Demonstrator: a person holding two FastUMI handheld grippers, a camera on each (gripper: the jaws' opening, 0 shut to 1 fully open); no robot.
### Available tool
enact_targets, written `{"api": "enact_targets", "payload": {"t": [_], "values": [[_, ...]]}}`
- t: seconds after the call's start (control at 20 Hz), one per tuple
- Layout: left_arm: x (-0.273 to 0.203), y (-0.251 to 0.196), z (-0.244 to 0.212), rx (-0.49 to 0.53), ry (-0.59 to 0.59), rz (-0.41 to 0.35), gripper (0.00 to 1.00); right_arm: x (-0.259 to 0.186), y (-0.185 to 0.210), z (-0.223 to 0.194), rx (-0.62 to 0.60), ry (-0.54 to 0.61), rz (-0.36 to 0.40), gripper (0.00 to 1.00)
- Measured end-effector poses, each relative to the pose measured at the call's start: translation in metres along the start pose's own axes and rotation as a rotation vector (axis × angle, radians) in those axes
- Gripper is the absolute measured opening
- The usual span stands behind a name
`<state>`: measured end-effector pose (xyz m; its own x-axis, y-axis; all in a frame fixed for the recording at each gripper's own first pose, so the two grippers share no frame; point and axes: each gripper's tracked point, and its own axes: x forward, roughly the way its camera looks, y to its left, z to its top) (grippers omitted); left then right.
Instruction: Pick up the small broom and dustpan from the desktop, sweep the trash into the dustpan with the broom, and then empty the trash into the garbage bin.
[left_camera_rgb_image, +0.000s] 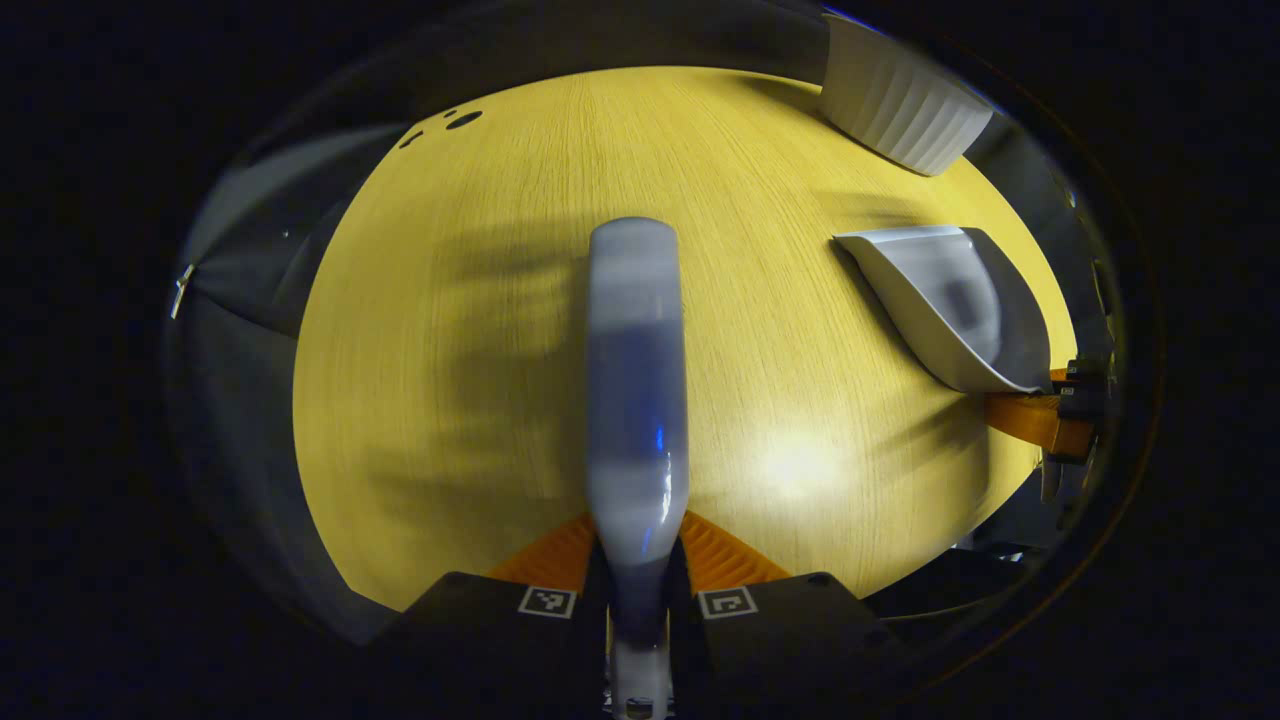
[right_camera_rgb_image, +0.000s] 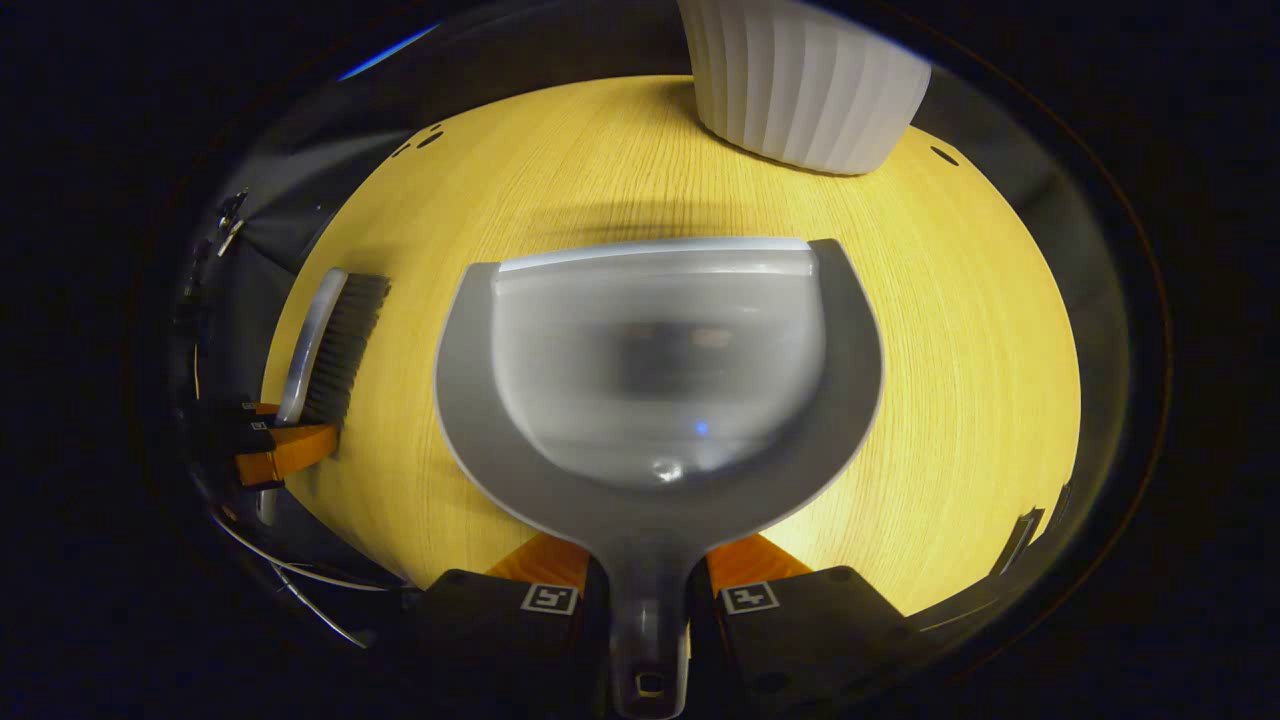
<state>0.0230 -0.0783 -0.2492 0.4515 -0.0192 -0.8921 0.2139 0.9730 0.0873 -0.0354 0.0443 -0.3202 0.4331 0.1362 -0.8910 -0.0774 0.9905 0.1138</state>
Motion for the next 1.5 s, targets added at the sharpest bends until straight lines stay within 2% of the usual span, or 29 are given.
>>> {"api": "enact_targets", "payload": {"t": [0.05,0.15,0.2,0.25,0.3,0.4,0.5,0.65,0.8,1.0,1.15,1.3,1.5], "values": [[-0.002,-0.001,-0.001,0.001,-0.002,0.002,0.30,-0.002,0.002,0.002,-0.001,-0.008,0.013,0.30],[-0.004,-0.004,-0.003,-0.020,0.005,-0.014,0.32,-0.008,0.012,0.003,0.002,-0.012,0.050,0.54],[-0.006,-0.004,0.000,-0.029,-0.001,-0.017,0.37,-0.011,0.015,0.005,0.003,-0.018,0.064,0.65],[-0.009,-0.002,0.004,-0.035,-0.011,-0.014,0.43,-0.013,0.015,0.005,-0.001,-0.025,0.066,0.83],[-0.014,-0.002,0.010,-0.042,-0.028,-0.017,0.60,-0.023,0.014,0.009,-0.007,-0.033,0.070,1.00],[-0.023,0.001,0.016,-0.055,-0.055,-0.011,0.91,-0.037,0.016,0.013,-0.018,-0.055,0.080,0.99],[-0.037,0.004,0.018,-0.063,-0.082,0.001,0.99,-0.051,0.016,0.019,-0.020,-0.086,0.088,0.99],[-0.062,-0.002,0.019,-0.083,-0.126,-0.026,0.98,-0.083,0.023,0.031,-0.006,-0.156,0.111,0.99],[-0.095,-0.013,0.030,-0.105,-0.219,-0.073,0.98,-0.120,0.020,0.050,0.004,-0.263,0.111,0.99],[-0.151,-0.022,0.052,-0.135,-0.427,-0.110,0.97,-0.173,0.017,0.073,-0.024,-0.440,0.079,0.99],[-0.203,-0.027,0.067,-0.186,-0.616,-0.120,0.96,-0.216,0.031,0.083,-0.056,-0.558,0.091,0.99],[-0.291,-0.018,0.078,-0.196,-0.943,-0.017,0.96,-0.278,0.036,0.103,-0.143,-0.845,0.020,0.99],[-0.349,-0.020,0.063,-0.200,-1.133,0.047,0.96,-0.316,0.041,0.094,-0.086,-0.988,0.048,0.99]]}}
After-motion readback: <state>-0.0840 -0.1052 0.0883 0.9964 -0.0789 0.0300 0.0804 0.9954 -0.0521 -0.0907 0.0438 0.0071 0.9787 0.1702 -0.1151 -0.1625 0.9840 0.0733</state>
